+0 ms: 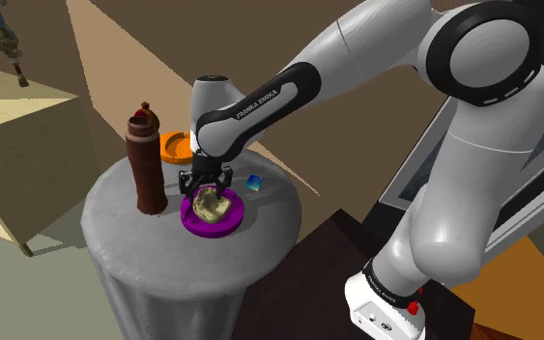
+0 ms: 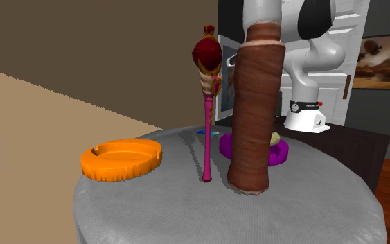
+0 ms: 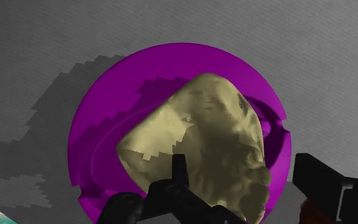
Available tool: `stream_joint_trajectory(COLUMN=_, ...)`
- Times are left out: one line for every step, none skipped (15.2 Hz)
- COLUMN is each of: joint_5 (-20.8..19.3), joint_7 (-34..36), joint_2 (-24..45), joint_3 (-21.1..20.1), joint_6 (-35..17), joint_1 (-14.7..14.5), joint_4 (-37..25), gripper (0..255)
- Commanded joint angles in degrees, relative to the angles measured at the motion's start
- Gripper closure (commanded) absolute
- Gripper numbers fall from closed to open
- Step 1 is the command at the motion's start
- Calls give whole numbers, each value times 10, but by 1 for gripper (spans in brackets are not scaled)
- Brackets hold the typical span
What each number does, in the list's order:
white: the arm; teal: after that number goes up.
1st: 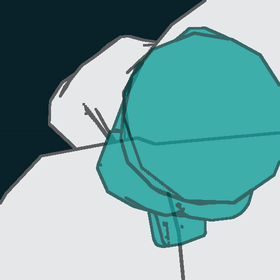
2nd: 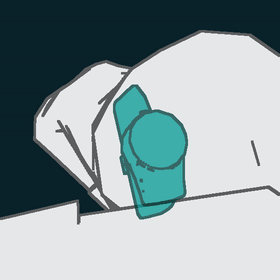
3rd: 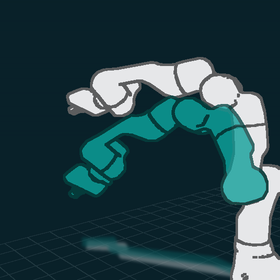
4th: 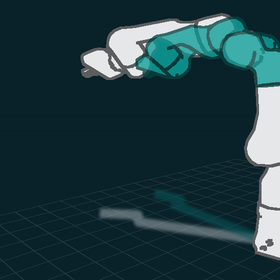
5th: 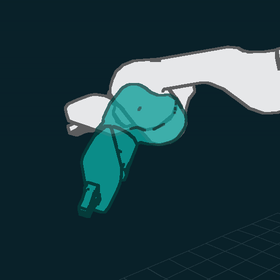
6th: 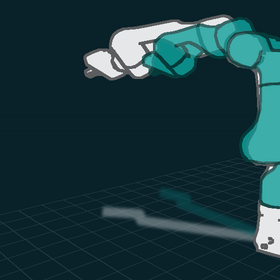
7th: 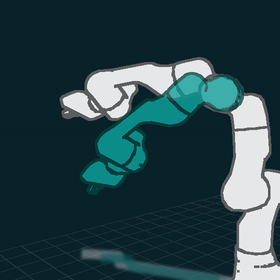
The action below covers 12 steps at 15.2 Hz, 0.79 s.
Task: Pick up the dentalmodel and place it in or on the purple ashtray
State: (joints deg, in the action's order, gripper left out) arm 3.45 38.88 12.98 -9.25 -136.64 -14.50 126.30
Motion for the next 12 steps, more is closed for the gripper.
stream_joint_trajectory(joint_5=0, joint_7=0, joint_2=1, joint_3=1, joint_6=0, joint_1=1, joint_4=0, gripper=0)
stream_joint_trajectory(joint_5=-1, joint_7=0, joint_2=2, joint_3=1, joint_6=0, joint_1=1, joint_4=0, gripper=0)
stream_joint_trajectory(joint_5=-1, joint_7=0, joint_2=1, joint_3=1, joint_6=0, joint_1=0, joint_4=0, gripper=0)
stream_joint_trajectory(joint_5=0, joint_7=0, joint_2=0, joint_3=1, joint_6=-3, joint_1=1, joint_4=5, gripper=0)
stream_joint_trajectory(joint_5=2, joint_7=-2, joint_2=-13, joint_3=1, joint_6=15, joint_1=2, joint_4=0, gripper=0)
stream_joint_trajectory(joint_5=3, joint_7=-3, joint_2=-26, joint_3=0, joint_6=33, joint_1=3, joint_4=-6, gripper=0)
stream_joint_trajectory(joint_5=5, joint_7=-4, joint_2=-38, joint_3=0, joint_6=51, joint_1=5, joint_4=-12, gripper=0)
stream_joint_trajectory(joint_5=6, joint_7=-5, joint_2=-47, joint_3=1, joint_6=65, joint_1=6, joint_4=-17, gripper=0)
stream_joint_trajectory(joint_5=6, joint_7=-5, joint_2=-47, joint_3=1, joint_6=65, joint_1=6, joint_4=-17, gripper=0)
stream_joint_trajectory(joint_5=6, joint_7=-5, joint_2=-47, joint_3=1, joint_6=65, joint_1=6, joint_4=-17, gripper=0)
stream_joint_trajectory(joint_5=6, joint_7=-5, joint_2=-47, joint_3=1, joint_6=65, joint_1=6, joint_4=-17, gripper=0)
stream_joint_trajectory(joint_5=6, joint_7=-5, joint_2=-47, joint_3=1, joint_6=65, joint_1=6, joint_4=-17, gripper=0)
